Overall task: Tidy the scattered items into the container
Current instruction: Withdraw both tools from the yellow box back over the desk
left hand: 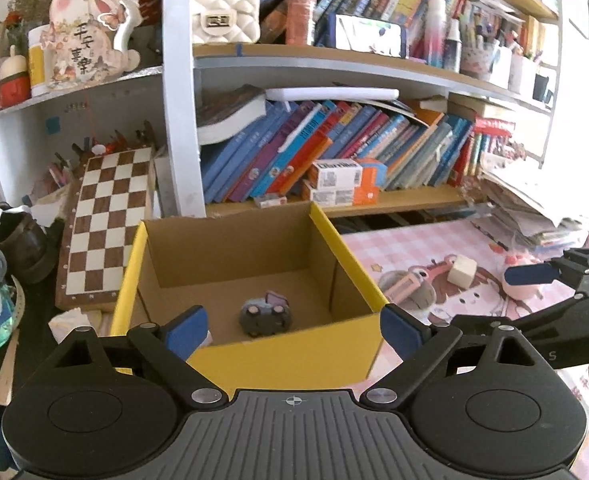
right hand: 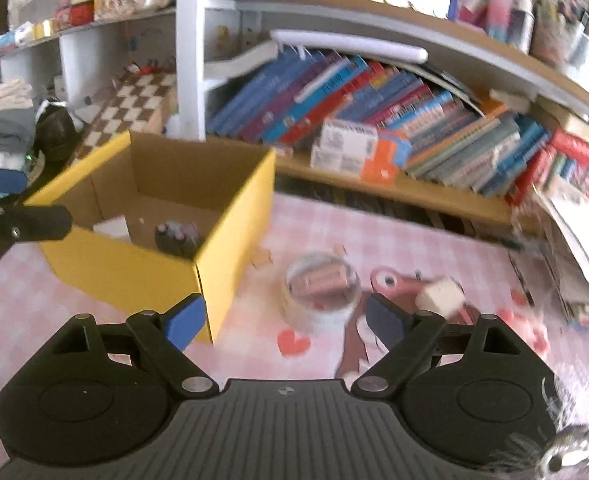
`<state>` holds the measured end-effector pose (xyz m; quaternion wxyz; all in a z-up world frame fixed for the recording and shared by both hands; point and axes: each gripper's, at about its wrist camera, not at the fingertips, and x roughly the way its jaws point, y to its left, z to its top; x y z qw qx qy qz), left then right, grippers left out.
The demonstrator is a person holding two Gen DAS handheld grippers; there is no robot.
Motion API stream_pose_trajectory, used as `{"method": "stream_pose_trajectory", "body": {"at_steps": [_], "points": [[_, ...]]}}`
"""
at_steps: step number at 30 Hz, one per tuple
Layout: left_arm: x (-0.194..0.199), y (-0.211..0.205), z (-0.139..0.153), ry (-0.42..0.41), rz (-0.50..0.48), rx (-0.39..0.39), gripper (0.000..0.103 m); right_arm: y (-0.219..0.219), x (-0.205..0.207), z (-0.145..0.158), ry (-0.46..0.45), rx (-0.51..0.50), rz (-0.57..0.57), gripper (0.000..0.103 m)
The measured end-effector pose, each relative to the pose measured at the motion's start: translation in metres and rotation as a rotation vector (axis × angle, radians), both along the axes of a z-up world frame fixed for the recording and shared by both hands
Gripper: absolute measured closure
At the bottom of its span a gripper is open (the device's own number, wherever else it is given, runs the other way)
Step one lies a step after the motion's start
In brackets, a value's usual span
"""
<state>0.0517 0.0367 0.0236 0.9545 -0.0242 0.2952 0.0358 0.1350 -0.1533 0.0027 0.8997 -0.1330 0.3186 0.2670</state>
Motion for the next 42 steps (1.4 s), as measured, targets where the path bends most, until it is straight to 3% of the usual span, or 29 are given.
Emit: {"method": "stream_pose_trajectory", "body": {"at_steps": [16, 42], "points": [[-0.007, -0.044, -0.024, 0.045, -0.071, 0.000, 0.008, -0.053, -0.026, -0.023, 0.037, -0.013, -0.199, 0.014], [0.010, -0.099, -0.031, 0.083, -0.043, 0.002, 0.008, -0.108, 0.001, -0.029, 0.035, -0.032, -0.213, 0.009]]}}
